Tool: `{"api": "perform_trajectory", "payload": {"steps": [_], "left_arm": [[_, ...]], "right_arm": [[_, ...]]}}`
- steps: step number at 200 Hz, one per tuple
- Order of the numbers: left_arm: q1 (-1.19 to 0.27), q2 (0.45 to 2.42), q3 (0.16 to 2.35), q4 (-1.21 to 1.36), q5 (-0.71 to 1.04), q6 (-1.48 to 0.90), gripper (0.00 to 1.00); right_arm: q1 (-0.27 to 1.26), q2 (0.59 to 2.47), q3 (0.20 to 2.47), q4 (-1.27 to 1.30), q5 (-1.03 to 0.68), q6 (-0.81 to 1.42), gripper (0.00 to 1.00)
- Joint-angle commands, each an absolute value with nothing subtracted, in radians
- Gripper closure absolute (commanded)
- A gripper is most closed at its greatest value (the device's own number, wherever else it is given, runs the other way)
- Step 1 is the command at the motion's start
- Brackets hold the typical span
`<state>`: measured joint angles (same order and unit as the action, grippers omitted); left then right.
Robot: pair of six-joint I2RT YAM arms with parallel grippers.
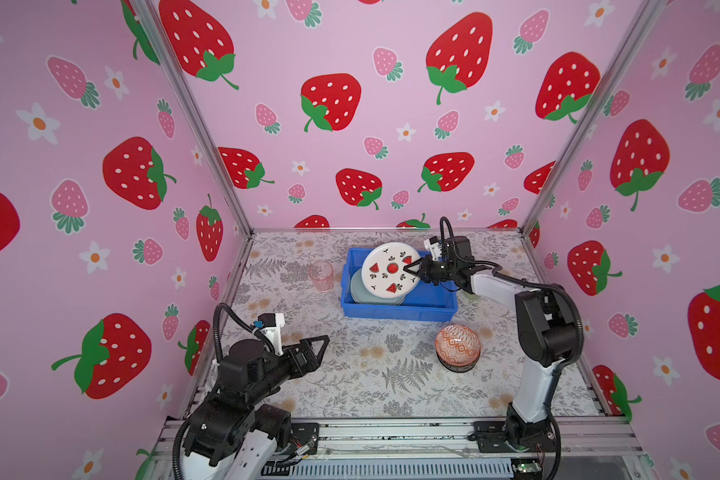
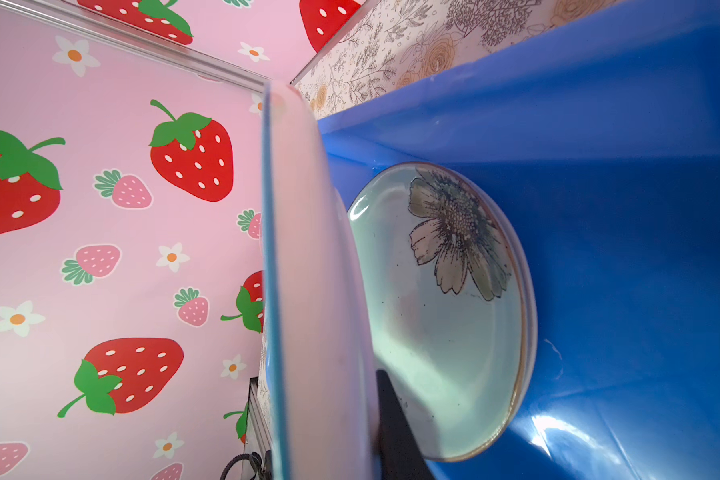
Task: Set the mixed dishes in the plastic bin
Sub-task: 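Lower the upright watermelon plate into the bin with the right gripper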
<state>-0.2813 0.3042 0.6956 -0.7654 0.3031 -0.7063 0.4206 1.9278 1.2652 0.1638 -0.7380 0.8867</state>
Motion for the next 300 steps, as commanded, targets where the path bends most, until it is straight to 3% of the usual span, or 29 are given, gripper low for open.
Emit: {"api": "perform_trajectory", "payload": {"steps": [1, 238, 300], "left_arm": [[-0.277, 0.315, 0.725, -0.796, 0.278, -0.689, 0.01], [-0.276, 0.393, 0.718, -0.792, 0.275, -0.624, 0.01], [-0.276, 0.39, 0.718, -0.798, 0.268, -0.627, 0.01]], "right_arm": [[0.438, 1.936, 1.313, 0.281, -0.759, 0.923, 1.0], [0.503, 2.08, 1.325, 0.377, -0.731, 1.013, 1.0], [0.506, 2.092, 1.312, 0.363, -0.725, 0.996, 0.8]]}}
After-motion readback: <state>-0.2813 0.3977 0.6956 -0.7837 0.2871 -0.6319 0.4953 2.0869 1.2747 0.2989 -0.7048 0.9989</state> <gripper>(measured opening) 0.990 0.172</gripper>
